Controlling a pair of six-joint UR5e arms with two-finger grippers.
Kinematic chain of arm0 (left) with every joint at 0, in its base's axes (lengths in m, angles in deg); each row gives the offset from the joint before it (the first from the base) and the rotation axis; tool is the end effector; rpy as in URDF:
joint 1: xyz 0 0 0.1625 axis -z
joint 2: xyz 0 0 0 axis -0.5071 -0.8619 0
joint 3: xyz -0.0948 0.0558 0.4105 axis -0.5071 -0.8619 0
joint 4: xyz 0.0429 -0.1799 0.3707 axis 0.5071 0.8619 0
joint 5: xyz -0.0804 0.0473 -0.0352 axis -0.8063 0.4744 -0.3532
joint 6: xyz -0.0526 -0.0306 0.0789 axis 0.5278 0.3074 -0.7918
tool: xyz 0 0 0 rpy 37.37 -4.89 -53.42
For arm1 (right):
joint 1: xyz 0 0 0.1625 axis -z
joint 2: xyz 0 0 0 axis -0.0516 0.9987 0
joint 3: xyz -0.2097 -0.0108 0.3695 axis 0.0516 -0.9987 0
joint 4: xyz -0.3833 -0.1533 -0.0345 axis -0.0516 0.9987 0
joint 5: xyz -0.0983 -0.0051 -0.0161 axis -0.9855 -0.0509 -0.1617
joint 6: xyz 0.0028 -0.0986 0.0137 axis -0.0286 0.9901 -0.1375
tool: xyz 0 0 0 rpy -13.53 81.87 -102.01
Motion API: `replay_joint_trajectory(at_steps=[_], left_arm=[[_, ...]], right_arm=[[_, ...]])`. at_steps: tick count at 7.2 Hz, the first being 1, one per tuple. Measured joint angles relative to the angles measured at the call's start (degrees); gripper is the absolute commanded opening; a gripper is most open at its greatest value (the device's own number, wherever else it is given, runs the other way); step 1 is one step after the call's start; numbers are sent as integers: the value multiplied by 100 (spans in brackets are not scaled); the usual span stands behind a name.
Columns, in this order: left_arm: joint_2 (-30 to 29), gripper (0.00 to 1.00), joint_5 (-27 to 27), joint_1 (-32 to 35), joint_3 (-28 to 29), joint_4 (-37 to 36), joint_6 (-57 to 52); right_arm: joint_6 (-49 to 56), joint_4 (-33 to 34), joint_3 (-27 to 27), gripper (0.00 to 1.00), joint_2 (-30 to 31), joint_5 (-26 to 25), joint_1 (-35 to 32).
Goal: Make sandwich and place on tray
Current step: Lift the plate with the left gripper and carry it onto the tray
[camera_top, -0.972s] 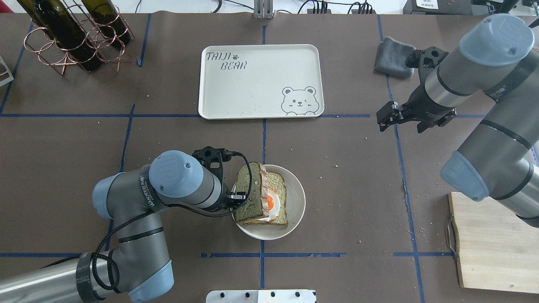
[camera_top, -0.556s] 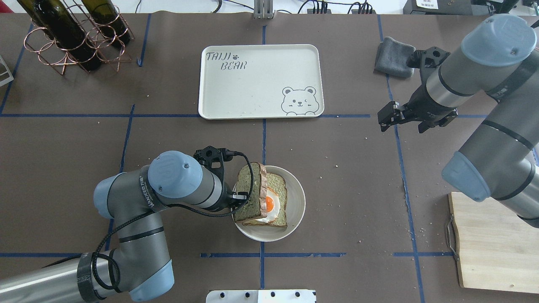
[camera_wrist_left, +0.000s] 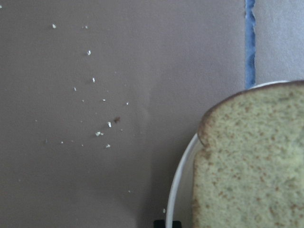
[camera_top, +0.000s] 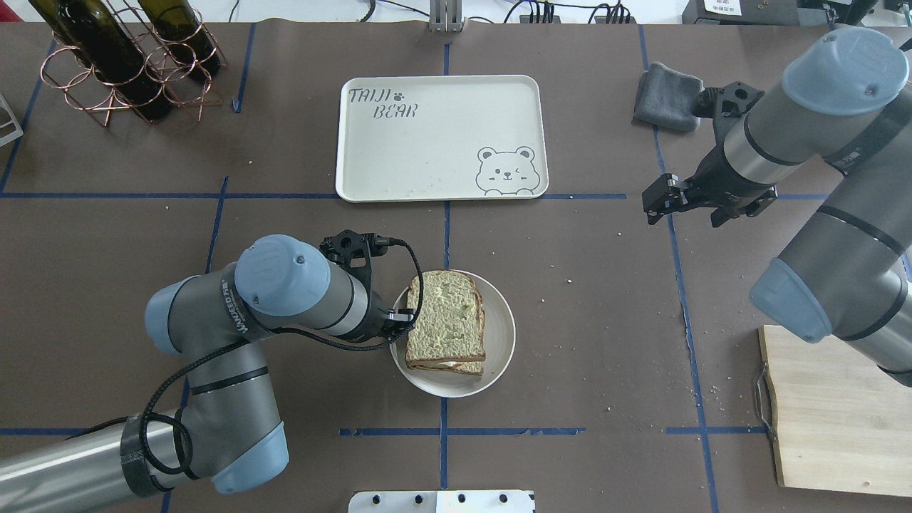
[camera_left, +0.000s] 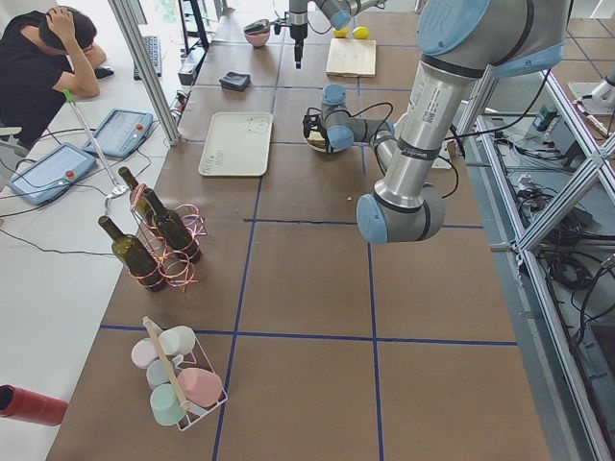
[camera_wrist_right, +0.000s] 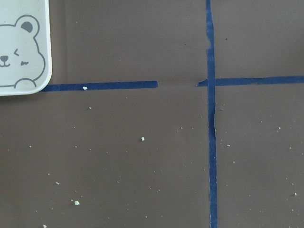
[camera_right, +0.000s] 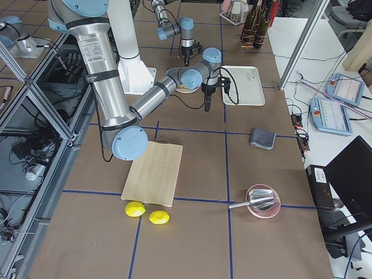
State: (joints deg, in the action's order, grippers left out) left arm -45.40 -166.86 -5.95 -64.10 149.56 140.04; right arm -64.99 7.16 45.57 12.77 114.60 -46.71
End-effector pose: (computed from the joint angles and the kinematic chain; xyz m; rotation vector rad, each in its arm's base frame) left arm 0.5533 -0.3632 0.2489 0.0343 1.0517 -0.0185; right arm -0.3035 -0.4805 0.3403 0.0014 -0.8087 0.0466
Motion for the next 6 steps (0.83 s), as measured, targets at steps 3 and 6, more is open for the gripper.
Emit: replay_joint_trajectory(at_steps=[3,6], left_arm=[[-16,0,-585,420,-40,10,-2],[-116,0,-1273,1088,46,181,400]], right_arm=[[50,0,2,100,29,3,-70],[694,0,76,100,331,57,-390]])
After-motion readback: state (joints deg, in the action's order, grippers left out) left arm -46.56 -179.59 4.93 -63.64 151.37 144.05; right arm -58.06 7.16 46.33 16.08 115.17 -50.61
